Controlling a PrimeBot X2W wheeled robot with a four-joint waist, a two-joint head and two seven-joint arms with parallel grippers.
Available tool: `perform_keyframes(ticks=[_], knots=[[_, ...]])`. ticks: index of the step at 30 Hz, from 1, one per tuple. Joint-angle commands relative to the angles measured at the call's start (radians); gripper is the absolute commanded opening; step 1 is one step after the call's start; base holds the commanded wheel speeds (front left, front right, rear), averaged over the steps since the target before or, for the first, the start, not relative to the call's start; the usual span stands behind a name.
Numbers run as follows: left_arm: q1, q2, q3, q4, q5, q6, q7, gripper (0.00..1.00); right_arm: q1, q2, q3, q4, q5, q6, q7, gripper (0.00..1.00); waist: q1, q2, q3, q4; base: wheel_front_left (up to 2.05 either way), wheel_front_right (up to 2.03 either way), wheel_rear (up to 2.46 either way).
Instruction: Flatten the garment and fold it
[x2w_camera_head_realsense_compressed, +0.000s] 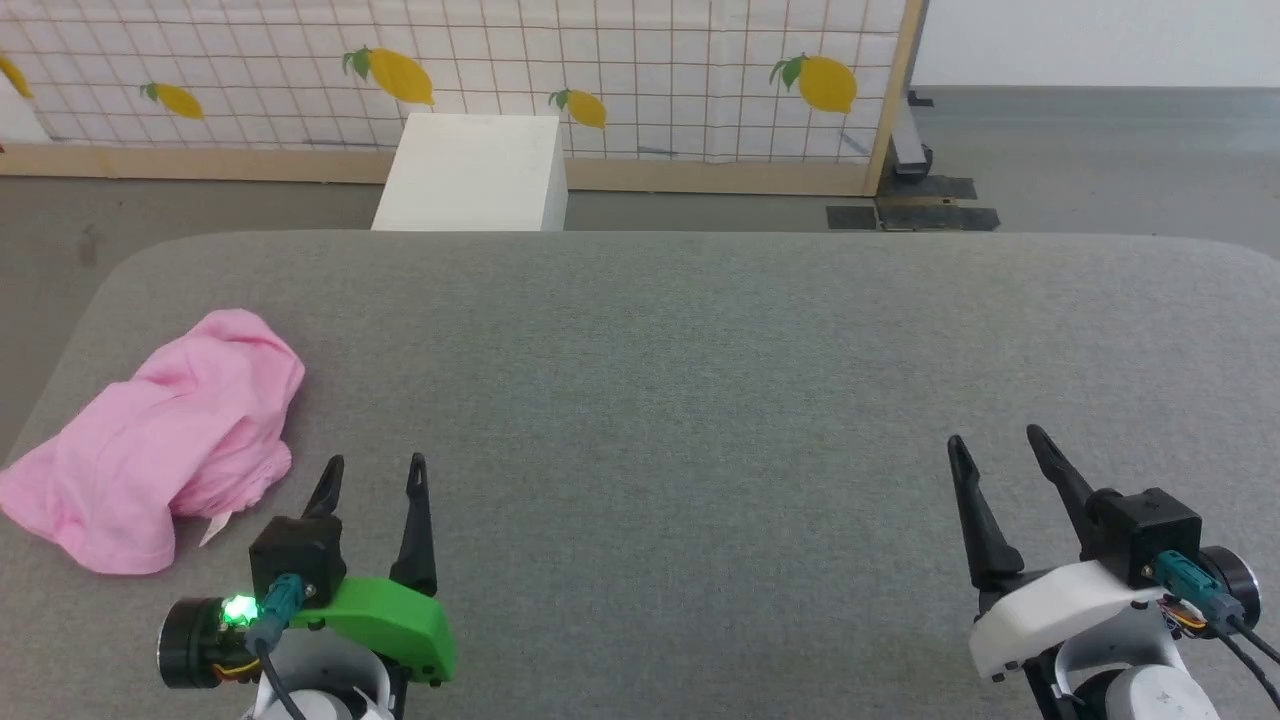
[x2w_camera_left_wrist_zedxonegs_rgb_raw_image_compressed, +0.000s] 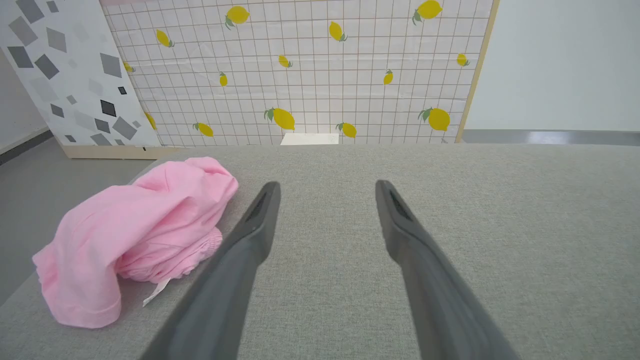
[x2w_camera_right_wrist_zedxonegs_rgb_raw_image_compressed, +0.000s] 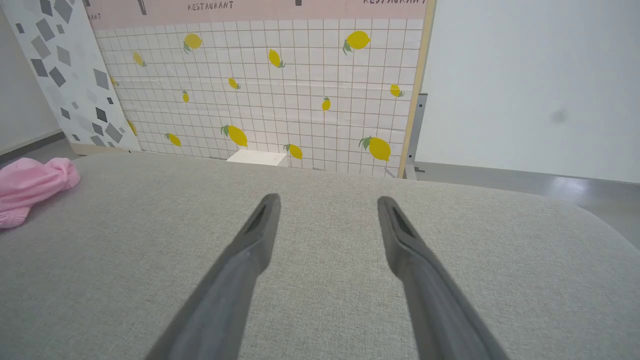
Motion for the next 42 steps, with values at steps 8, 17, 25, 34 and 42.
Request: perform_keyframes(ticks=[8, 17, 25, 34, 42], knots=[[0.015, -0.001, 0.008, 0.014, -0.021, 0.009, -0.028, 1.0, 0.018, 0.0, 0.003, 0.02, 0.027, 0.0, -0.027, 1.0, 0.0, 0.0, -0.002, 0.048, 0.0, 0.0, 0.0], [0.022, -0.002, 0.013, 0.024, -0.031, 0.012, -0.047, 1.0, 0.02, 0.0, 0.009, 0.037, 0.05, -0.001, -0.046, 1.0, 0.0, 0.0, -0.003, 0.099, 0.0, 0.0, 0.0], [0.029, -0.002, 0.02, 0.032, -0.041, 0.015, -0.063, 1.0, 0.026, 0.0, 0.013, 0.052, 0.07, -0.001, -0.062, 1.0, 0.0, 0.0, -0.006, 0.142, 0.0, 0.0, 0.0], [0.032, -0.003, 0.026, 0.039, -0.053, 0.018, -0.082, 1.0, 0.032, 0.0, 0.015, 0.065, 0.09, -0.001, -0.081, 1.0, 0.0, 0.0, -0.004, 0.191, 0.0, 0.0, 0.0], [0.037, -0.003, 0.029, 0.046, -0.063, 0.021, -0.098, 1.0, 0.033, 0.0, 0.017, 0.078, 0.106, -0.001, -0.098, 1.0, 0.0, 0.0, -0.004, 0.23, 0.0, 0.0, 0.0]])
